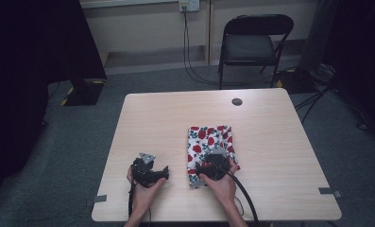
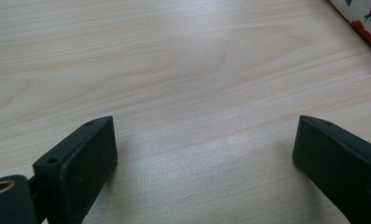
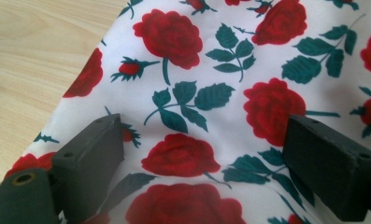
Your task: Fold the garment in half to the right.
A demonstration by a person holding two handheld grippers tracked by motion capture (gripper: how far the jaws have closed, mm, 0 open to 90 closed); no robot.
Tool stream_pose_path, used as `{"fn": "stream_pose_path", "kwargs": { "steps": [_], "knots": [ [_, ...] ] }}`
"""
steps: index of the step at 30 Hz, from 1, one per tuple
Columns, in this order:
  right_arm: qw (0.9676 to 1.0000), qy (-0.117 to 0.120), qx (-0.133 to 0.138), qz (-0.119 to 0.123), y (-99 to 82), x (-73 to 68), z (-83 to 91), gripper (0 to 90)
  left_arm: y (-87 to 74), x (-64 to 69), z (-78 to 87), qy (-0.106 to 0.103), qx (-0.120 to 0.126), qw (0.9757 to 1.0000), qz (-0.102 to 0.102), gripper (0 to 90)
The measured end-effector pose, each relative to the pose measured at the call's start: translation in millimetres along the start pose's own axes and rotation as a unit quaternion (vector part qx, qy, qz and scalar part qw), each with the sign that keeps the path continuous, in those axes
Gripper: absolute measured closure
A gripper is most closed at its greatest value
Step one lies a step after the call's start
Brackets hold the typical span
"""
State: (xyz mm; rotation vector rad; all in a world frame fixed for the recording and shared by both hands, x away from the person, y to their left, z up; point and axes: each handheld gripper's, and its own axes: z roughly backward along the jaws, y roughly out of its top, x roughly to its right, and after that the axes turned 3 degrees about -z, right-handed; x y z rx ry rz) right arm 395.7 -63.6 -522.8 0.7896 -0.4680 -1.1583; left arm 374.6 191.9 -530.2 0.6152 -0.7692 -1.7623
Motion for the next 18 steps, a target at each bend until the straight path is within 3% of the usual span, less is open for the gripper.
{"fn": "stream_pose_path", "kwargs": {
  "steps": [5, 10, 18],
  "knots": [
    [0.9999, 0.008, 0.011, 0.005, 0.2, 0.6, 3.3, 8.6, 0.0, -0.5, -0.1, -0.001, 0.000, 1.0000, -0.001, 5.4],
    [0.9994, 0.021, 0.028, 0.005, 3.3, 3.8, 18.1, 5.5, -0.5, -1.4, 0.5, -0.004, -0.001, 1.0000, -0.004, 5.5],
    [0.9987, 0.014, 0.049, -0.004, 4.0, 22.2, 46.0, 4.9, -2.6, -2.2, 2.3, 0.001, 0.000, 1.0000, 0.003, 5.3]
  ]
}}
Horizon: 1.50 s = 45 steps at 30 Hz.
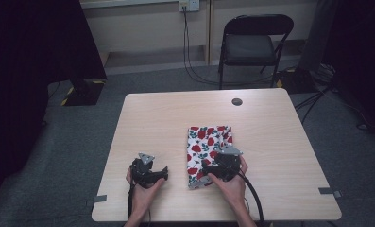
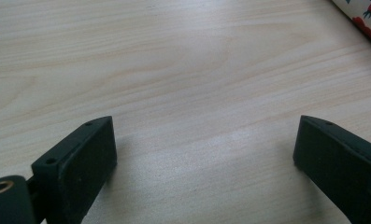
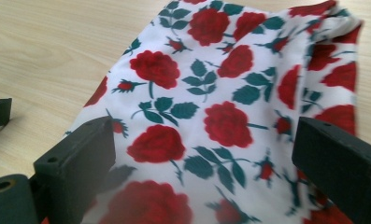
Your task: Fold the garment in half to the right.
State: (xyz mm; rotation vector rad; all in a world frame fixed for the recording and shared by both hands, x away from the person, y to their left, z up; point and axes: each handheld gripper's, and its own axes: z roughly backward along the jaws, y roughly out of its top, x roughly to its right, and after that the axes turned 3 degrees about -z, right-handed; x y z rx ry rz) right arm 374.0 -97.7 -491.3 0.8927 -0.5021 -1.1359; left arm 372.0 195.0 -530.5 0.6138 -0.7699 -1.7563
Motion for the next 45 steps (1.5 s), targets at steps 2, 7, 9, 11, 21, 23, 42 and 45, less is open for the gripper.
{"fn": "stream_pose_path", "kwargs": {
  "steps": [2, 7, 9, 11, 21, 23, 42, 45],
  "knots": [
    [1.0000, -0.003, 0.002, -0.003, -1.4, 5.3, 4.7, 4.8, -0.7, -1.0, 0.6, 0.000, 0.000, 1.0000, 0.000, 5.3],
    [0.9999, -0.011, 0.002, -0.008, -3.9, 20.5, 14.6, 4.2, -1.7, -2.4, 1.6, 0.001, 0.001, 1.0000, 0.000, 5.3],
    [0.9997, -0.016, 0.004, -0.016, -5.1, 28.8, 20.1, 4.1, -1.8, -2.5, 1.7, 0.001, 0.001, 1.0000, 0.000, 5.6],
    [0.9994, -0.024, 0.010, -0.023, -7.6, 37.3, 25.9, 3.5, -1.8, -2.7, 1.7, 0.000, 0.001, 1.0000, 0.000, 5.7],
    [0.9969, -0.058, 0.021, -0.049, -20.3, 69.4, 48.9, 4.5, -2.2, -4.4, 2.0, 0.010, -0.001, 0.9999, 0.008, 6.7],
    [0.9965, -0.063, 0.020, -0.051, -21.6, 75.2, 51.2, 4.2, -2.2, -6.1, 1.9, 0.015, -0.004, 0.9998, 0.014, 2.9],
    [0.9846, -0.150, -0.011, -0.089, -55.4, 131.4, 71.6, 3.9, -2.7, -8.6, 2.0, 0.014, -0.004, 0.9998, 0.014, 2.8],
    [0.9824, -0.160, -0.016, -0.096, -60.6, 136.9, 74.4, 3.7, -2.7, -8.5, 2.0, 0.014, -0.004, 0.9998, 0.014, 2.8]
  ]
}}
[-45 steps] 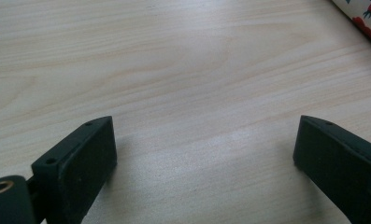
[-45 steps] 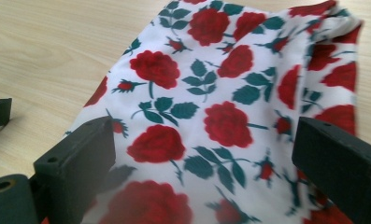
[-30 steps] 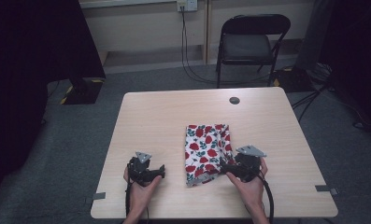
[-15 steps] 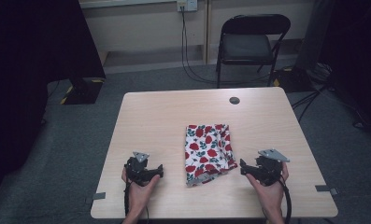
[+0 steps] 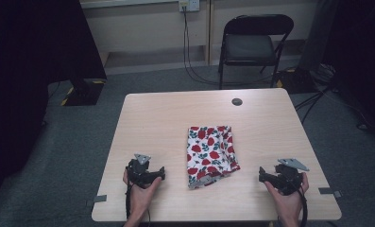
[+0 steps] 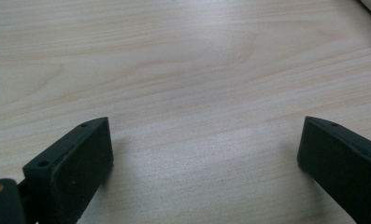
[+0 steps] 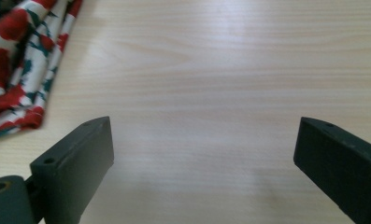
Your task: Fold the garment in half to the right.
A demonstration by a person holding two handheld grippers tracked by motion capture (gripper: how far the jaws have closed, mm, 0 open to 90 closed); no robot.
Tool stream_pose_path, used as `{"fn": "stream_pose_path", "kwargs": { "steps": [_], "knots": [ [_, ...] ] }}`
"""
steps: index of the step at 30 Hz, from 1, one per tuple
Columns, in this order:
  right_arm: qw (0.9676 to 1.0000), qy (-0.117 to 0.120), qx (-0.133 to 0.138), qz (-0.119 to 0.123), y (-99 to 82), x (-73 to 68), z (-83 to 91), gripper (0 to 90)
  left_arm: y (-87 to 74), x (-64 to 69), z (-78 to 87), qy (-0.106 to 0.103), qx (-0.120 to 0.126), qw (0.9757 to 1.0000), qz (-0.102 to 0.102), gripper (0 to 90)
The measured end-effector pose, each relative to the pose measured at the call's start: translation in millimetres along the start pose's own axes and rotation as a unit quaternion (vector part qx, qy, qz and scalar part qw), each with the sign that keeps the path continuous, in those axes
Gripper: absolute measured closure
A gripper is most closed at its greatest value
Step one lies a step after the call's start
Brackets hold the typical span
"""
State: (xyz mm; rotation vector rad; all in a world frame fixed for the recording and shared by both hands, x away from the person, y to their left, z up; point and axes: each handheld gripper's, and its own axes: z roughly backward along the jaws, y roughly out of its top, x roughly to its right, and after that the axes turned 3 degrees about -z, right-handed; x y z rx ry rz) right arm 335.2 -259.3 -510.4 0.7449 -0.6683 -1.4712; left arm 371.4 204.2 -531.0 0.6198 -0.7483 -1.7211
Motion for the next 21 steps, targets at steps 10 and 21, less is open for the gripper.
{"fn": "stream_pose_path", "kwargs": {
  "steps": [10, 21],
  "knots": [
    [0.9983, -0.023, -0.026, -0.047, -16.0, 23.8, -2.8, 5.1, 0.0, 0.0, 0.0, 0.000, 0.000, 1.0000, 0.000, 2.7],
    [0.9982, -0.049, -0.024, -0.026, -18.1, 20.5, -5.9, 4.2, 0.0, 0.1, 0.0, 0.000, 0.000, 1.0000, 0.000, 2.7]
  ]
}}
